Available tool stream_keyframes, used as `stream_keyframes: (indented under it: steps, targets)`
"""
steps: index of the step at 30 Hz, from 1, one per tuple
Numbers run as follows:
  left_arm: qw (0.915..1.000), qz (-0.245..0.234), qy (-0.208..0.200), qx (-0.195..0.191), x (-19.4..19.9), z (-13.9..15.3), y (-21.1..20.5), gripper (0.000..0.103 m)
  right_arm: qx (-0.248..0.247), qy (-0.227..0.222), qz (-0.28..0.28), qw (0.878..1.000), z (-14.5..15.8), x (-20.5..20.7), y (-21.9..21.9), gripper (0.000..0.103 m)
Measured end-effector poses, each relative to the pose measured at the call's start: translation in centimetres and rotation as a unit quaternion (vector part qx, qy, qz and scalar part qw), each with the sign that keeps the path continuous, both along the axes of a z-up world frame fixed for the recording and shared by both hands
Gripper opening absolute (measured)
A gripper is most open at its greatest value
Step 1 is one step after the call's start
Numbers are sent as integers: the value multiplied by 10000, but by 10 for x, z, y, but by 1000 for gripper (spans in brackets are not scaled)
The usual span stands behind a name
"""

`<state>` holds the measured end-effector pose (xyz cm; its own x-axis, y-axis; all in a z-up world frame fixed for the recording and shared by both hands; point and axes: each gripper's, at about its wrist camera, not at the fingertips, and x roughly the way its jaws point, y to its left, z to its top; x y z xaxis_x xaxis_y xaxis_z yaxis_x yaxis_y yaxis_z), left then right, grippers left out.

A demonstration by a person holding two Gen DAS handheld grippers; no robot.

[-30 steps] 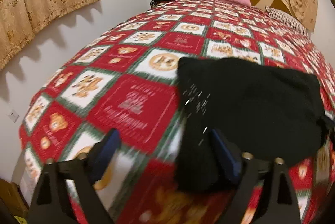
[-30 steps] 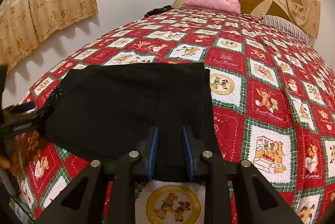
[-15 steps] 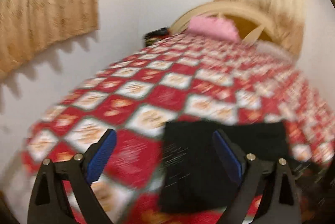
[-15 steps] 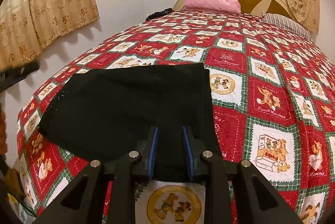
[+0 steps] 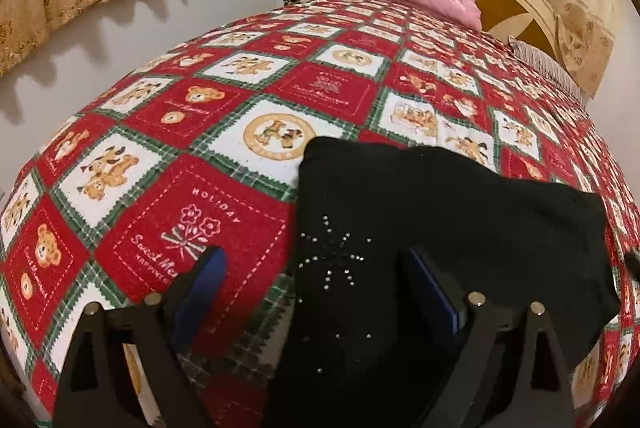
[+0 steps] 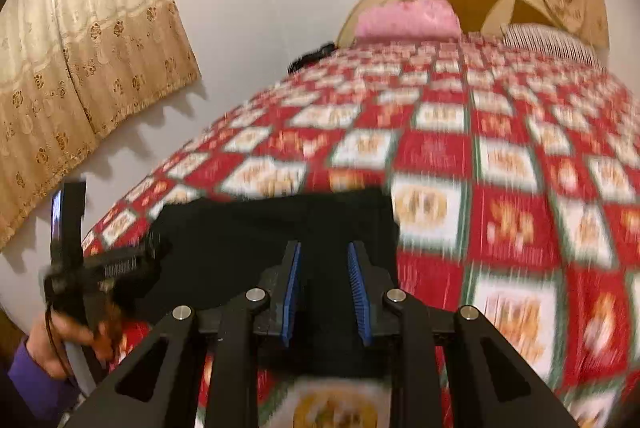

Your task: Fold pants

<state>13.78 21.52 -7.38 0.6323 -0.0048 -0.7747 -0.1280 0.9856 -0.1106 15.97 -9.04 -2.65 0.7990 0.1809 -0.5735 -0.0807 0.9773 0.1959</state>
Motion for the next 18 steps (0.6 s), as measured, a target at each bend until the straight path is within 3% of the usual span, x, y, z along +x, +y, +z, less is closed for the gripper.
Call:
stream_keyframes:
  steps: [3,7,8,12,18]
  targets:
    - [10000,67,10,-19,2,-2,2,98,-125,203,222,9995,2,35,11,26]
    - [10000,75,-22,29,-4,-1,2,100,-382,1010,377,9934,-45,83,15,26]
    - [10000,73,-21,43,-3,-1,2,100,-350,713,420,9960,-47,81,13,26]
    - [9998,122,10,139,-1,-3,1,103,-328,557,377,9972,-48,76,13,26]
    - [9998,140,2,142,0,-3,1,103,-1062,642,253,9919,-43,70,32,28]
